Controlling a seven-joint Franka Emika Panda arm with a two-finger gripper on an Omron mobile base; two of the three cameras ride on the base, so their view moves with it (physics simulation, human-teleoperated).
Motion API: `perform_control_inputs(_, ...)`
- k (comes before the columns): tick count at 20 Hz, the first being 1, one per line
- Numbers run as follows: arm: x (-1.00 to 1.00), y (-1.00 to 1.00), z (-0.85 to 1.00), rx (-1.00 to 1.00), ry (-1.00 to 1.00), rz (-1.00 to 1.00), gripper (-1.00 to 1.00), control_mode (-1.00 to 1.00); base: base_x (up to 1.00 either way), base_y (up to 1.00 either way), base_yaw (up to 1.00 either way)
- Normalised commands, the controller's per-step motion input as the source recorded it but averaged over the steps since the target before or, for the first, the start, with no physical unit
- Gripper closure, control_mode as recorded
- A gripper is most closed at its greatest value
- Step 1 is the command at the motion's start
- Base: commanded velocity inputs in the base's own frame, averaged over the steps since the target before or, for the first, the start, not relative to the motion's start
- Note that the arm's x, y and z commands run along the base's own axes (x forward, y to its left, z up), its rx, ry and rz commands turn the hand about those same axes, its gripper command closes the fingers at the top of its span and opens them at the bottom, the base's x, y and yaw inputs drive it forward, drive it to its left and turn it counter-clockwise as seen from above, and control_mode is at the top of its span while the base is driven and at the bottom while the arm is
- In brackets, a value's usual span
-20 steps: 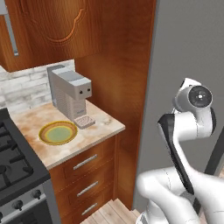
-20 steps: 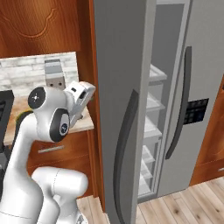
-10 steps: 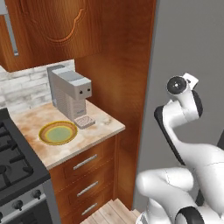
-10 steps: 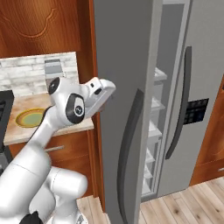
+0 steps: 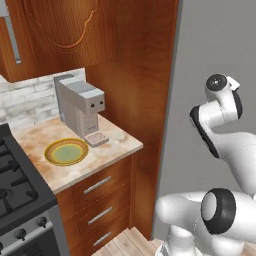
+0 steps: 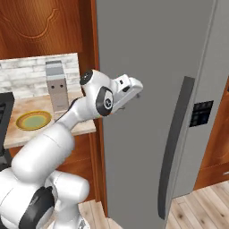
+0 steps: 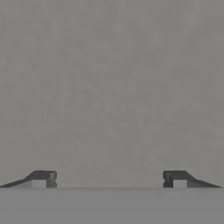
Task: Place the fish on the counter behind the older fish on the same shelf of the fridge to maintain FIFO order. Close the fridge door when finished.
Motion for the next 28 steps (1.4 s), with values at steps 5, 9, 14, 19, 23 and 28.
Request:
perform_control_inputs(5,0.14,-0.59,0.00,0.18,-0.15,0.10,-1.00,-1.00,0.00,0.00,0.00)
perform_control_inputs(9,0.08,-0.23,0.00,0.19,-0.22,0.26,-1.00,-1.00,0.00,0.00,0.00)
perform_control_inputs(14,0.14,-0.05,0.00,0.21,-0.21,0.27,-1.00,-1.00,0.00,0.00,0.00)
perform_control_inputs(19,0.31,0.00,0.00,0.21,-0.19,0.29,-1.00,-1.00,0.00,0.00,0.00)
perform_control_inputs(23,0.38,0.00,0.00,0.18,-0.16,0.27,-1.00,-1.00,0.00,0.00,0.00)
perform_control_inputs(28,0.22,0.00,0.00,0.15,-0.10,0.22,-1.00,-1.00,0.00,0.00,0.00)
